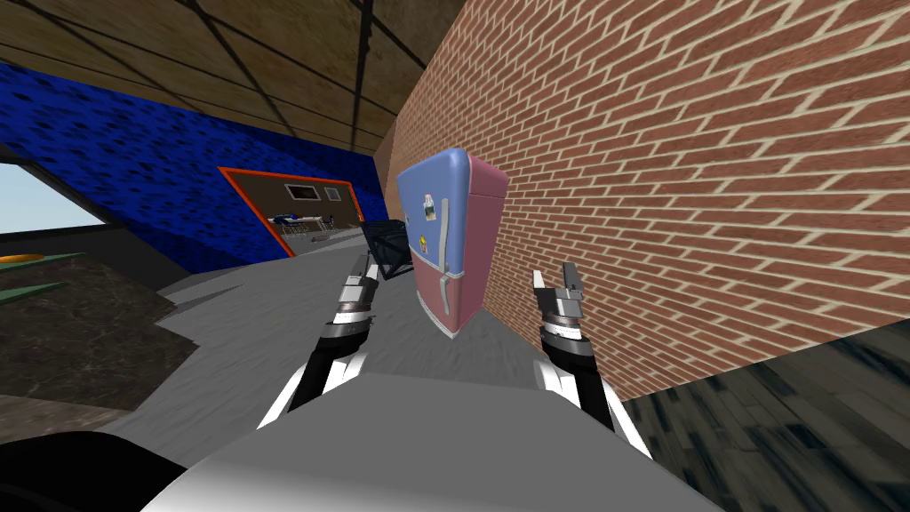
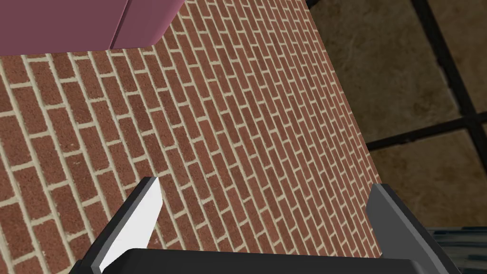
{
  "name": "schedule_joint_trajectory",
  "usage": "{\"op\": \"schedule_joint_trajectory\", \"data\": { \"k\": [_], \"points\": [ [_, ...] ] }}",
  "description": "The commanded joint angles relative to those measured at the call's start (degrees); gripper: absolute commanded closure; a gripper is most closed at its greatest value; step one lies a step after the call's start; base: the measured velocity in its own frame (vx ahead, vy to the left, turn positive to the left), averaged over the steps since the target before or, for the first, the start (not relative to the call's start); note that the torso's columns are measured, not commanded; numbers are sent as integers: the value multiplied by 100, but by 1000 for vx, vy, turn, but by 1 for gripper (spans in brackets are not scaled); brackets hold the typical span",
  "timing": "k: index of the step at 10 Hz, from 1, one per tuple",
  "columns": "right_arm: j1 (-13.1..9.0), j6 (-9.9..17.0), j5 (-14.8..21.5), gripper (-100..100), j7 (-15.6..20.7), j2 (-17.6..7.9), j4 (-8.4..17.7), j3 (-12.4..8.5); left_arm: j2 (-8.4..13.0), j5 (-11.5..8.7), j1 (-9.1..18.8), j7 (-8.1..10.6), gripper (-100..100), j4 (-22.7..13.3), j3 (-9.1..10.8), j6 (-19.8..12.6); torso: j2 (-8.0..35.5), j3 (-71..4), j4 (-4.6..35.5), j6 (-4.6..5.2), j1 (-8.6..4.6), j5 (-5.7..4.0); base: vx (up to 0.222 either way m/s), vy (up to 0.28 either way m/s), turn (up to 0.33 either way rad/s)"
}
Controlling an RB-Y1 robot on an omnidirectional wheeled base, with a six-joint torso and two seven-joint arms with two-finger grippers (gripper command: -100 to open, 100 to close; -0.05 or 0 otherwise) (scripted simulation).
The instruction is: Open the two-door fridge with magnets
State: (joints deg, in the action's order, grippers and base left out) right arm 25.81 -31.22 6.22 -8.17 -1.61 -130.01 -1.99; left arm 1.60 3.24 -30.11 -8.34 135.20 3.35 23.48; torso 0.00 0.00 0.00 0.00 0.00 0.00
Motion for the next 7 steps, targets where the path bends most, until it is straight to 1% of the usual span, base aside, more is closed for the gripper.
{"op": "schedule_joint_trajectory", "data": {
  "k": [1,3,7],
  "points": [
    [0,0,0,0,0,0,0,0,0,0,0,0,0,0,0,0,232,-467,235,0,0,0,0,0,0],
    [0,0,0,0,0,0,-1,0,0,0,0,0,0,1,0,0,1003,-2014,1006,0,0,0,0,0,0],
    [0,0,0,0,0,0,-2,0,0,0,0,0,0,1,0,0,2693,-5381,2691,0,0,0,0,0,0]
  ]
}}
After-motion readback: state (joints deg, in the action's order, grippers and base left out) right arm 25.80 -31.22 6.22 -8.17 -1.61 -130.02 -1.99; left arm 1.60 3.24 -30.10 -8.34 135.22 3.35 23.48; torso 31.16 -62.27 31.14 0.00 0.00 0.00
